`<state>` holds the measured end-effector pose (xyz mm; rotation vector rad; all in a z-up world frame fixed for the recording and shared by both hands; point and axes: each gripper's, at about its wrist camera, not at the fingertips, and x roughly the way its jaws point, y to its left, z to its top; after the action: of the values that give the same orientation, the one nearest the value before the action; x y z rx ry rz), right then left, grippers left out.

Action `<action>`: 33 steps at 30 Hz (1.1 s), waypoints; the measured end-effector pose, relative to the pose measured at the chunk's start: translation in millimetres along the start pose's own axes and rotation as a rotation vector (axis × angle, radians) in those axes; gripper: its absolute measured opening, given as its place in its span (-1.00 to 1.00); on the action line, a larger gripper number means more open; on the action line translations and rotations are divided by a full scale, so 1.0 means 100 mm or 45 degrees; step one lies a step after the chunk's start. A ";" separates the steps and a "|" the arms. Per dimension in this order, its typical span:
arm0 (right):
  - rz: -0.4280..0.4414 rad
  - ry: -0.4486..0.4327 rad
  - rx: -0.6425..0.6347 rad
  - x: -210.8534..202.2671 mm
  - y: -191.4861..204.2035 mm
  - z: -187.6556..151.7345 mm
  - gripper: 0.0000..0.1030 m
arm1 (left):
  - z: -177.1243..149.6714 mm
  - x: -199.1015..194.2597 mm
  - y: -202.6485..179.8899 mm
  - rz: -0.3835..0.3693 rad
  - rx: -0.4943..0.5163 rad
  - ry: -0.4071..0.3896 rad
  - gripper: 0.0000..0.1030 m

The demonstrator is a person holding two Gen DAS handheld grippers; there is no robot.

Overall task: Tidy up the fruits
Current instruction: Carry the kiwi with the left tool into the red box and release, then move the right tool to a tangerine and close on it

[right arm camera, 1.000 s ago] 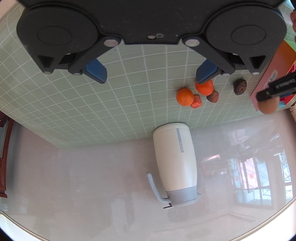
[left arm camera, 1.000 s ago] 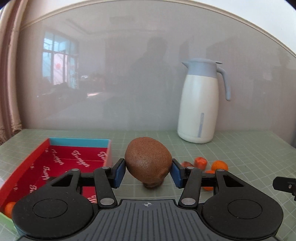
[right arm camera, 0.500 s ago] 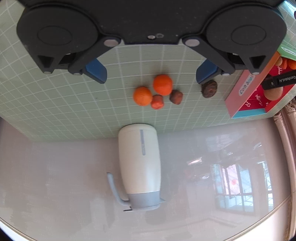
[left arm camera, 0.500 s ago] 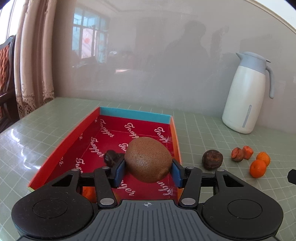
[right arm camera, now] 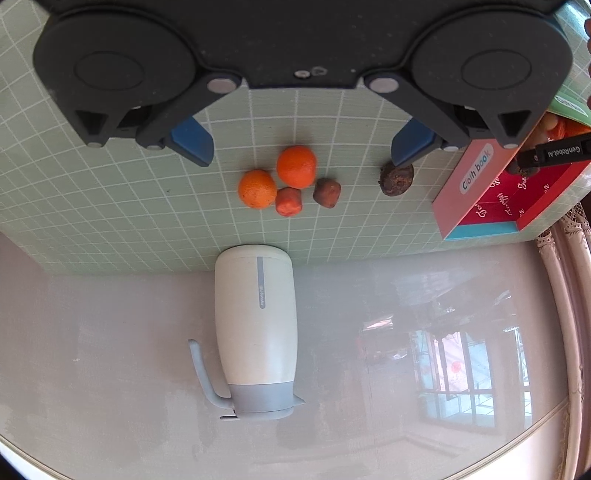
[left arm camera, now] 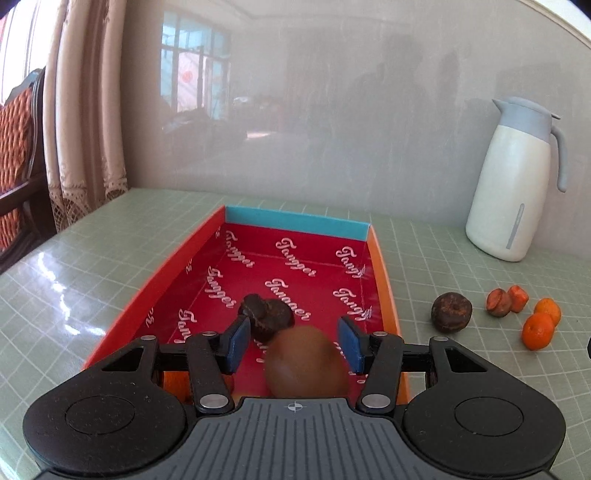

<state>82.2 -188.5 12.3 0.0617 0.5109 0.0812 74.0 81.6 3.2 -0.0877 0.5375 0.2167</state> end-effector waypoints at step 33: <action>-0.080 0.055 0.020 0.26 -0.15 0.00 1.00 | -0.05 -0.63 0.39 0.114 0.003 -0.117 1.00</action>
<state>106.1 -200.8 -1.8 0.0591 0.5563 0.0176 10.6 107.6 30.6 -0.0511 0.4507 0.3063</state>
